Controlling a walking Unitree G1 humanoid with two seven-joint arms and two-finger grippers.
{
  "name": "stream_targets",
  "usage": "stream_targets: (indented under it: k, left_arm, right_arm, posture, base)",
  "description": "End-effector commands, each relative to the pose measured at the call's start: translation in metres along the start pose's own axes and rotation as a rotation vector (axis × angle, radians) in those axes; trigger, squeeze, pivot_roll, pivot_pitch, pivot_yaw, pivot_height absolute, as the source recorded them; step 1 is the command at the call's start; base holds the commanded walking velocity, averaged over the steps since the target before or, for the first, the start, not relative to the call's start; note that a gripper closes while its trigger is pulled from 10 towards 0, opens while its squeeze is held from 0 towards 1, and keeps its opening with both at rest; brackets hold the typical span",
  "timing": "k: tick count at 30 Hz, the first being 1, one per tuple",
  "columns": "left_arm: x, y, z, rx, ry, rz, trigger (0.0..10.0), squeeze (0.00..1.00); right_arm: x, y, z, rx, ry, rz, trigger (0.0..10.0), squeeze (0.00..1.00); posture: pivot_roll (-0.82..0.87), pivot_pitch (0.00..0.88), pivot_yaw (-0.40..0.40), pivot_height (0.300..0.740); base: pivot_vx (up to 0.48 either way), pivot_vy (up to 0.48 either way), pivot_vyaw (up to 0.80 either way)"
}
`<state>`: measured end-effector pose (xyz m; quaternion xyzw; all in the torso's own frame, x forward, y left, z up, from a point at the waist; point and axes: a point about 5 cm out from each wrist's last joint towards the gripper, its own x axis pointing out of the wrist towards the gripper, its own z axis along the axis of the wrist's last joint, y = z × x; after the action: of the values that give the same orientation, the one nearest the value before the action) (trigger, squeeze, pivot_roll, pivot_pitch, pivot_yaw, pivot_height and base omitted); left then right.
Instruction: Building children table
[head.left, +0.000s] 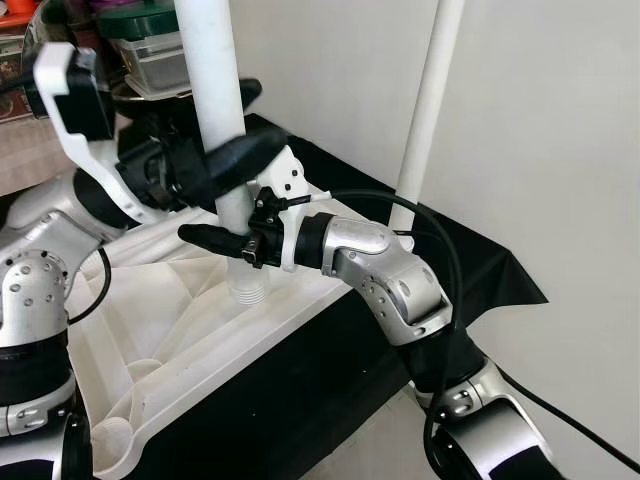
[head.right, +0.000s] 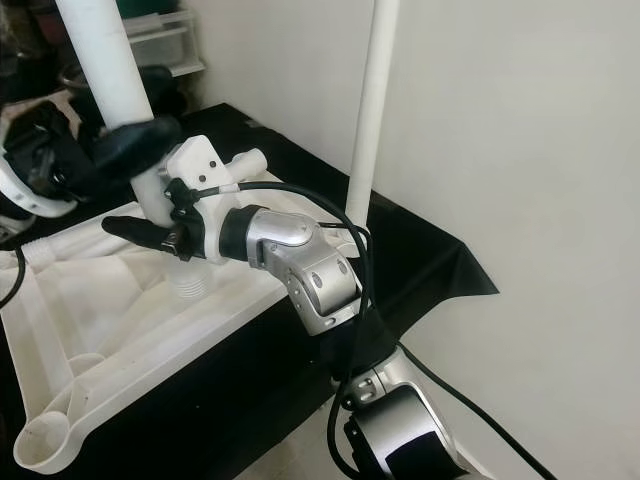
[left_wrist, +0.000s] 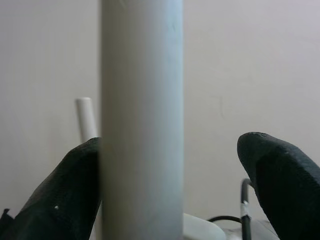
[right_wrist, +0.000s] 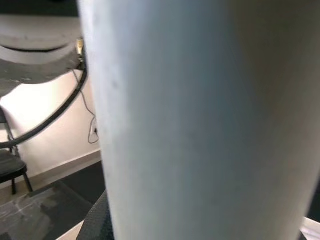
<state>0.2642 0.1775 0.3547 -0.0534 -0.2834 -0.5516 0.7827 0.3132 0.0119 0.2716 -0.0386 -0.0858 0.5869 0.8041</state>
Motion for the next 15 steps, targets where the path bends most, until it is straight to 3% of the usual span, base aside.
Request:
stream_targets:
  k: [1, 2, 4, 6, 15]
  left_arm:
    - [-0.008, 0.008, 0.010, 0.042, -0.020, 0.070, 10.0, 1.00]
    - [-0.016, 0.016, 0.018, 0.069, -0.046, 0.146, 10.0, 1.00]
    - [-0.016, 0.016, 0.018, 0.069, -0.046, 0.146, 10.0, 1.00]
    - [-0.027, 0.026, 0.030, 0.109, -0.094, 0.255, 10.0, 1.00]
    - [-0.052, 0.034, 0.041, 0.180, -0.181, 0.484, 10.0, 1.00]
  right_arm:
    - [0.000, -0.004, 0.005, -0.018, -0.017, -0.028, 0.0, 0.00]
    - [-0.003, -0.010, 0.004, -0.012, -0.016, -0.062, 0.0, 0.00]
    - [-0.003, -0.010, 0.004, -0.012, -0.016, -0.062, 0.0, 0.00]
    - [-0.008, -0.018, 0.003, 0.000, -0.022, -0.106, 0.0, 0.00]
    - [-0.015, -0.029, 0.005, 0.029, -0.064, -0.174, 0.0, 0.00]
  posture:
    - [0.02, 0.041, 0.016, 0.740]
    - [0.02, 0.040, 0.016, 0.740]
    - [0.02, 0.040, 0.016, 0.740]
    - [0.03, 0.035, 0.012, 0.740]
    - [0.04, 0.031, 0.008, 0.740]
  base:
    - [0.000, 0.000, 0.00]
    - [0.000, 0.000, 0.00]
    - [0.000, 0.000, 0.00]
    - [0.000, 0.000, 0.00]
    - [0.000, 0.000, 0.00]
